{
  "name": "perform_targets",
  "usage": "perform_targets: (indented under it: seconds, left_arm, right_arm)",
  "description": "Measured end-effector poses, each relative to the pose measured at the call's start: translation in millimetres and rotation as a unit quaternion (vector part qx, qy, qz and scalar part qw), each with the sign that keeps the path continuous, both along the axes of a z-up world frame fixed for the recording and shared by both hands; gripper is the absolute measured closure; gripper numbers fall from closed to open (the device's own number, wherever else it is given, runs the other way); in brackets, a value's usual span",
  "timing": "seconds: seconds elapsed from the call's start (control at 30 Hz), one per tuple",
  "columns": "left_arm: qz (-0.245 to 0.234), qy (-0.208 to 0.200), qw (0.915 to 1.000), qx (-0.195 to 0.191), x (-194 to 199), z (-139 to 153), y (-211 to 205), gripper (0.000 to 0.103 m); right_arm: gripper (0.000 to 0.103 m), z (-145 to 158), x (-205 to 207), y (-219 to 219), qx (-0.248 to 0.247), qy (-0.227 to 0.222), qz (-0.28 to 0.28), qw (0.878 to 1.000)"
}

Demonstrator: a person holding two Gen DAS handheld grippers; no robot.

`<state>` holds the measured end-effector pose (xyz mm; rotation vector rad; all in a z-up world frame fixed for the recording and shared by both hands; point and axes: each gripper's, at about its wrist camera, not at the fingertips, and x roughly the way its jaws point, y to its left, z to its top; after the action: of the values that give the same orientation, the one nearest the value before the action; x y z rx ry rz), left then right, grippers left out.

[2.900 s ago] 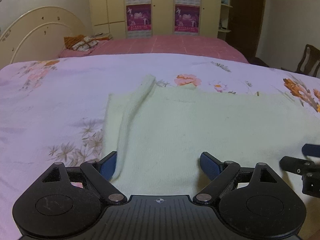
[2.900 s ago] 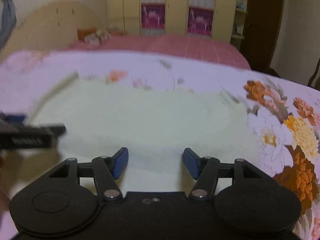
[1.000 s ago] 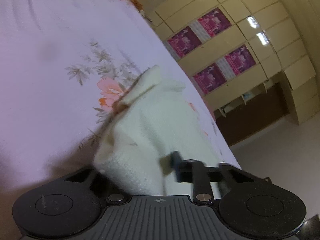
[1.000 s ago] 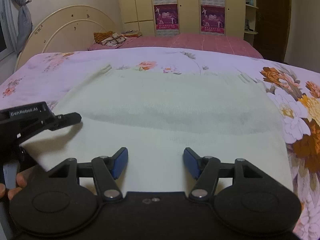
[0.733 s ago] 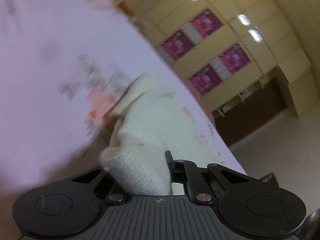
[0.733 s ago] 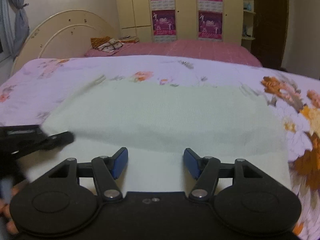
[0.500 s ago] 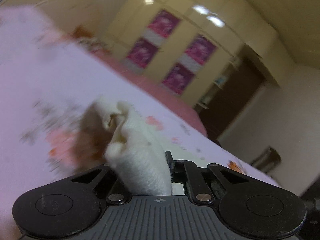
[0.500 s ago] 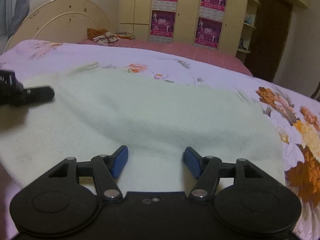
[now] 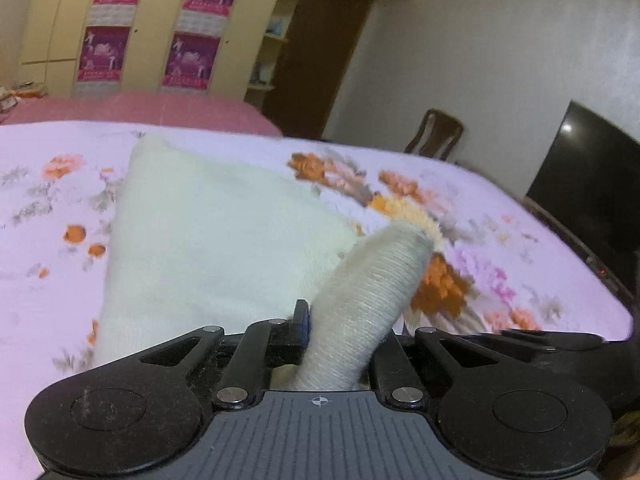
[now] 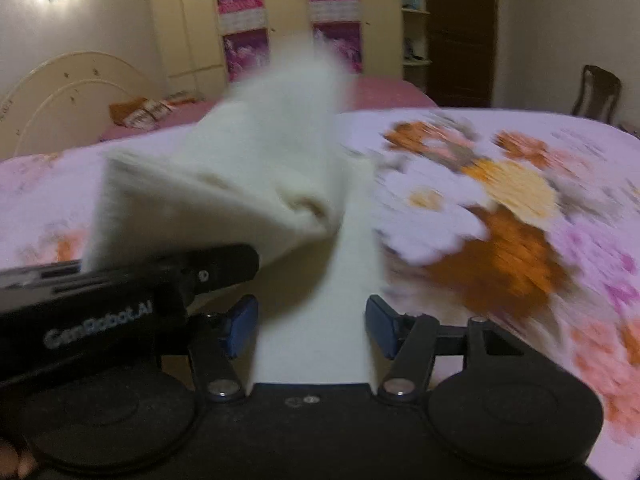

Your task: Fold small clothes

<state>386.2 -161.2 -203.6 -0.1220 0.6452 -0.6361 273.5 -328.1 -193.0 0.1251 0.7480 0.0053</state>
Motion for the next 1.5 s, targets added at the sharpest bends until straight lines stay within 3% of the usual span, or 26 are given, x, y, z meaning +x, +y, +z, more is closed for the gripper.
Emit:
perform_targets:
  seconds: [0.03,0.07,0.1,0.13,0.27,0.4,0.5,0.6,0.7,0.97,1.03,1.07,1.17,1.27,1.4,1.5]
  left_arm:
    - [0.002,0.005,1.0000,-0.003,-2,4,2,0.068]
    - [-0.001,0.012,0.9998,-0.013,-4,8,5,0.032]
    - [0.003,0.014,0.9997,-0.019,-7,14,8,0.018]
    - [0.011,0.004,0.9997,-0.024,-21,16,7,0.012]
    - [-0.003,-0.026,0.9991,-0.034,-44,28,23,0.012]
    - [0.064,-0.030,0.9975,-0.008,-27,25,56,0.012]
    - [0.112,-0.020,0.9931,0.027,-22,10,80,0.012]
    - [0.113,0.003,0.9922,0.054,-15,-10,86,0.012]
    - [0.108,0.020,0.9922,0.059,-15,-26,85,0.012]
    - [0.110,0.019,0.9925,0.049,-11,-30,72,0.012]
    - [0.112,0.019,0.9923,0.049,-10,-31,67,0.012]
    - [0.112,0.020,0.9924,0.047,-9,-31,66,0.012]
    - [0.102,0.027,0.9938,0.037,-10,-28,59,0.012]
    - [0.094,0.030,0.9945,0.036,-11,-28,53,0.012]
    - [0.093,0.027,0.9942,0.047,-12,-32,52,0.012]
    - [0.085,0.023,0.9945,0.056,-14,-30,53,0.012]
  right_arm:
    - [0.044,-1,-6,-10,0.010,0.005,-0.010,1.000]
    - [0.044,0,-12,-18,0.022,0.006,-0.020,1.000]
    - [0.044,2,-16,-25,0.031,0.005,-0.028,0.999]
    - [0.044,4,-20,-31,0.035,0.002,-0.035,0.999]
    - [0.043,13,-33,-54,0.084,-0.007,-0.059,0.995]
    - [0.041,18,-27,-65,0.188,-0.017,-0.056,0.980]
    - [0.040,16,-8,-53,0.202,-0.007,-0.033,0.979]
    - [0.041,4,12,-41,0.214,0.010,-0.018,0.977]
    - [0.056,-5,29,-38,0.236,0.021,-0.016,0.971]
    - [0.059,-3,62,-30,0.218,0.012,-0.002,0.976]
    - [0.069,-5,74,-30,0.225,0.013,0.003,0.974]
    - [0.085,-4,79,-30,0.226,0.012,0.011,0.974]
    - [0.087,20,82,-17,0.145,-0.030,0.058,0.987]
    - [0.087,39,84,-15,0.083,-0.050,0.098,0.991]
    - [0.086,13,91,-35,0.081,0.010,0.078,0.994]
    - [0.079,8,80,-44,0.137,0.023,0.052,0.989]
